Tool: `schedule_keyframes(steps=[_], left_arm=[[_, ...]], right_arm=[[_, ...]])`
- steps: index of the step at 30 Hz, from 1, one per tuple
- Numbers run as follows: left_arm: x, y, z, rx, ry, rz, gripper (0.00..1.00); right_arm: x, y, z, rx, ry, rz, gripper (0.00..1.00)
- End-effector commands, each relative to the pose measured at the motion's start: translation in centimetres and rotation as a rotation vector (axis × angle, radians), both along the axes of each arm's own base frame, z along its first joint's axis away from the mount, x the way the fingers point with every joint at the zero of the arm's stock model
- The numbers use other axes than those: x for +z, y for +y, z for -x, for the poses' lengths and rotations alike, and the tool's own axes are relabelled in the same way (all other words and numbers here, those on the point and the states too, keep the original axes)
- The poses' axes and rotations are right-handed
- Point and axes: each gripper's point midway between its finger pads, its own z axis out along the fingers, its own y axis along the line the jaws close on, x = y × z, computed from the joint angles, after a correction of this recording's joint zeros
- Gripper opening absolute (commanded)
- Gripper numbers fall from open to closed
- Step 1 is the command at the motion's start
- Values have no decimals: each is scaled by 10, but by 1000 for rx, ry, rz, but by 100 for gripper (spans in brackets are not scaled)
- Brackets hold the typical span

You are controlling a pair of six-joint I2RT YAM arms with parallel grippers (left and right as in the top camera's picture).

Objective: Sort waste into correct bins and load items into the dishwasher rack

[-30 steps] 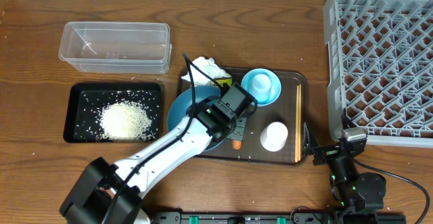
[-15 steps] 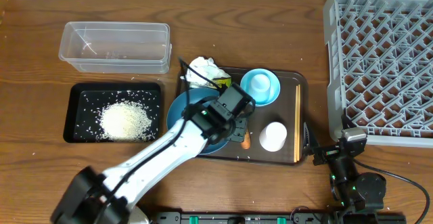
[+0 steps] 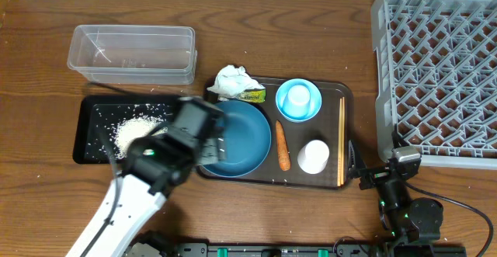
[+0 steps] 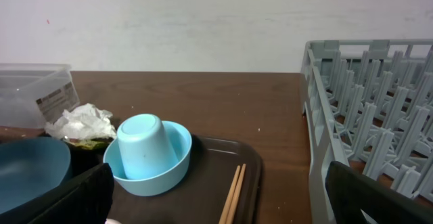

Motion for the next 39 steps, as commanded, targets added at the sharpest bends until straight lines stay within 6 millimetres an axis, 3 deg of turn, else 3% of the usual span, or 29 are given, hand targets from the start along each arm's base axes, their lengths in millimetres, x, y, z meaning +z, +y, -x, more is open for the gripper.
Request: schedule_keyframes(steps=[1, 3, 5, 9, 18, 23, 28, 29, 31, 33, 35, 39], left_arm=[[13, 49, -2, 189, -36, -38, 94], [12, 72, 4, 286, -6, -32, 95], [8, 78, 9, 333, 32, 27, 96], [5, 71, 9, 356, 65, 143, 98], [5, 72, 9, 359, 66, 145, 99], [5, 72, 9, 359, 66, 145, 99], [5, 72, 9, 359, 66, 145, 100], [5, 72, 9, 359, 66, 145, 100], [5, 72, 9, 359, 66, 145, 100], [5, 72, 9, 359, 66, 145, 100], [5, 72, 9, 359, 66, 145, 100], [5, 72, 9, 358, 67, 145, 100]], right_arm=[[-1, -2, 0, -7, -2, 12, 99], [-1, -2, 0, -7, -2, 12, 99], [-1, -2, 0, -7, -2, 12, 99], [-1, -2, 0, -7, -2, 12, 99], [0, -2, 0, -6, -3, 8, 99], [0, 2, 1, 10, 31, -134, 99], [2, 4, 1, 20, 33, -169, 99], [7, 11, 3, 58, 33, -235, 99], [25, 42, 17, 259, 80, -489, 99], [32, 79, 44, 510, 257, -720, 99], [26, 102, 71, 681, 454, -825, 99], [26, 106, 77, 702, 546, -911, 99]])
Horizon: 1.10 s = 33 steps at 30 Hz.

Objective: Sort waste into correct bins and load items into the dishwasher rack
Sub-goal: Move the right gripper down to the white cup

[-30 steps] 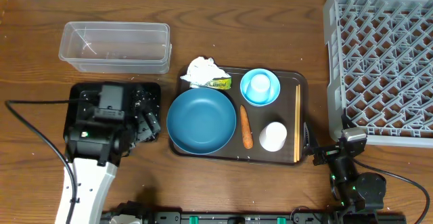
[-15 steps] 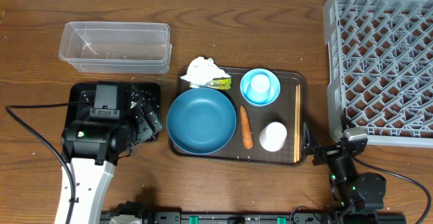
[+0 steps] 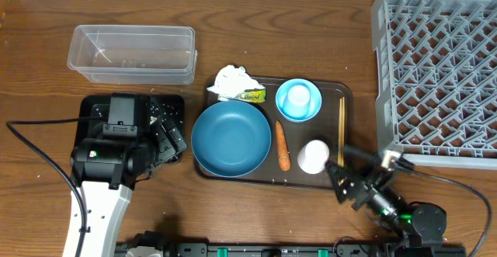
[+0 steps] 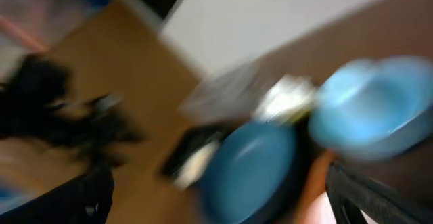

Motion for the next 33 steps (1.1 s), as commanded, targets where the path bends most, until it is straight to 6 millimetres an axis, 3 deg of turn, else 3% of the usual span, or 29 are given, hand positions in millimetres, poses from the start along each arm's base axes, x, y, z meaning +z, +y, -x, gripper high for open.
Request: schedule_keyframes(steps=[1, 2, 4, 6, 9, 15, 24, 28, 33], left_arm=[[6, 1, -2, 13, -16, 4, 100], [6, 1, -2, 13, -16, 4, 100], [6, 1, -2, 13, -16, 4, 100], [6, 1, -2, 13, -16, 4, 100], [6, 1, -2, 13, -16, 4, 100], [6, 1, -2, 13, -16, 4, 100], [6, 1, -2, 13, -16, 4, 100], [6, 1, -2, 13, -16, 4, 100], [6, 1, -2, 13, -16, 4, 100]], right_arm=[[0, 17, 24, 185, 209, -152, 98], [2, 19, 27, 202, 196, -146, 91], [7, 22, 33, 241, 141, -121, 90], [10, 23, 36, 252, 122, -113, 99], [18, 23, 38, 253, 45, -61, 99], [22, 13, 28, 134, 82, 77, 99], [23, -44, 5, -160, 313, 555, 98], [17, -56, -6, -149, 445, 721, 98], [-7, -55, -20, -71, 604, 875, 99]])
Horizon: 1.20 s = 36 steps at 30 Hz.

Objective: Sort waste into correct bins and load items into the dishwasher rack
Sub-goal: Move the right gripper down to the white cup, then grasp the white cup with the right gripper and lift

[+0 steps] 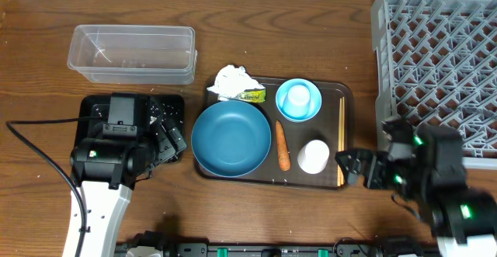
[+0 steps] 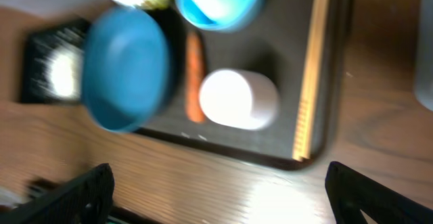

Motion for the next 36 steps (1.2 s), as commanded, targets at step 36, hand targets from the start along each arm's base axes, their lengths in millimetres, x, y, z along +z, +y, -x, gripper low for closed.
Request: schedule_keyframes(steps=[36], left_arm=[[5, 1, -2, 13, -14, 3, 100]], right_arm=[[-124, 58, -62, 60, 285, 396, 93]])
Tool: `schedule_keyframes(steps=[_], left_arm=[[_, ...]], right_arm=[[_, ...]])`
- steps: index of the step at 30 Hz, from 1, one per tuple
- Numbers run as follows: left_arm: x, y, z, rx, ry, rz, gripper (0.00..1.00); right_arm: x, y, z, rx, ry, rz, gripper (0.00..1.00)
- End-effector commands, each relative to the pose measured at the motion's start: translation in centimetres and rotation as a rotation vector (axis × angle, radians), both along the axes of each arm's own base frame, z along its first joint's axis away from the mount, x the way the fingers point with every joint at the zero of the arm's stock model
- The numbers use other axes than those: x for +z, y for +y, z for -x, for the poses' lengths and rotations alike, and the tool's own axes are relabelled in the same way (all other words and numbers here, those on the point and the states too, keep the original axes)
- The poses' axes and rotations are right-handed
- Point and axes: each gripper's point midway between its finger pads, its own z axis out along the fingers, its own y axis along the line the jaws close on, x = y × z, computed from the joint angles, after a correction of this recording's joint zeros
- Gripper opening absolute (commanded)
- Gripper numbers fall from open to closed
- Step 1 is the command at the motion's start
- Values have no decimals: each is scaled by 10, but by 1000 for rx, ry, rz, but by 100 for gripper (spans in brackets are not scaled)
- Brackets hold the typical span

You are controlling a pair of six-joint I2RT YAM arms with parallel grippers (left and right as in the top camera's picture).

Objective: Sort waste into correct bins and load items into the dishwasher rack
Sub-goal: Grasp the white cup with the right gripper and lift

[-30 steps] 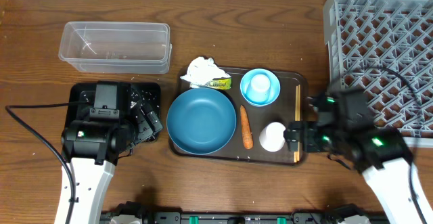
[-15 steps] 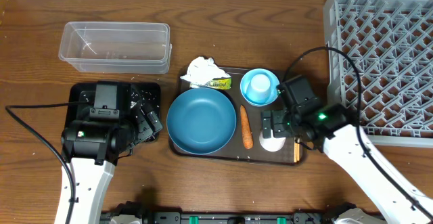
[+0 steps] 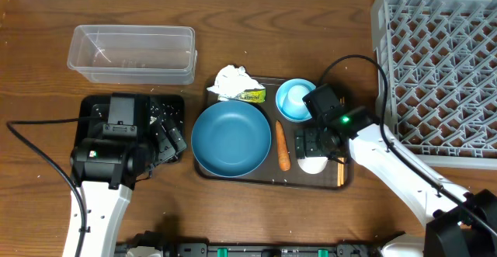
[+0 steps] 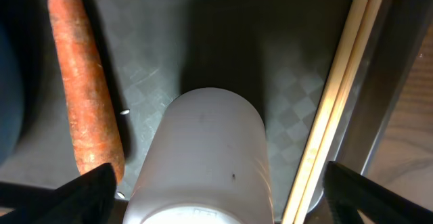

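Note:
On the brown tray [image 3: 256, 177] lie a blue plate [image 3: 231, 139], a carrot [image 3: 282, 147], a white cup [image 4: 206, 156] on its side and a pair of chopsticks [image 4: 338, 95]. My right gripper [image 4: 220, 191] is open directly over the white cup [image 3: 313, 164], one finger on either side, with the carrot [image 4: 84, 109] just to its left. A light blue bowl [image 3: 293, 100] with an upturned cup in it sits at the tray's back. My left gripper [image 3: 167, 135] rests over the black bin [image 3: 90, 109]; its jaws blend into the dark bin.
The grey dishwasher rack [image 3: 443, 63] fills the right side. A clear plastic bin [image 3: 132, 53] stands at the back left. A crumpled tissue [image 3: 233, 80] and a green wrapper [image 3: 252, 95] lie at the tray's back left corner.
My right gripper was above the table just right of the tray's front corner; now it hangs low over the white cup, open around it. The left arm has not moved.
First my left arm was at the blue plate's left rim, rice showing in the black bin, and my right arm was parked at the table's front edge. Then the left arm rested over the black bin, and the right arm had lifted. It now straddles the white cup.

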Motion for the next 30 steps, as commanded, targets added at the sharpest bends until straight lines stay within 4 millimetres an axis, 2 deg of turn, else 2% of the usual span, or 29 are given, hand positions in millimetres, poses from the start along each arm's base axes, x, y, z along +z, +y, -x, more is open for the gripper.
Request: schedule_keyframes(steps=[1, 2, 3, 4, 14, 17, 25, 30], left_arm=[[5, 1, -2, 13, -14, 3, 99], [5, 1, -2, 13, -14, 3, 100], [5, 1, -2, 13, -14, 3, 100], [5, 1, -2, 13, -14, 3, 100], [5, 1, -2, 13, -14, 3, 100], [5, 1, -2, 13, -14, 3, 100], [5, 1, -2, 13, -14, 3, 100], [5, 1, -2, 13, -14, 3, 100]], right_arm=[[5, 5, -4, -15, -14, -10, 89], [5, 5, -4, -15, -12, -13, 82], [5, 6, -3, -14, -8, -16, 70], [4, 6, -1, -22, 1, -21, 68], [-2, 3, 11, -51, 51, -19, 80], [-2, 6, 14, -47, 68, -42, 88], [-13, 2, 24, -69, 96, -31, 89], [-16, -3, 23, -80, 85, -10, 82]])
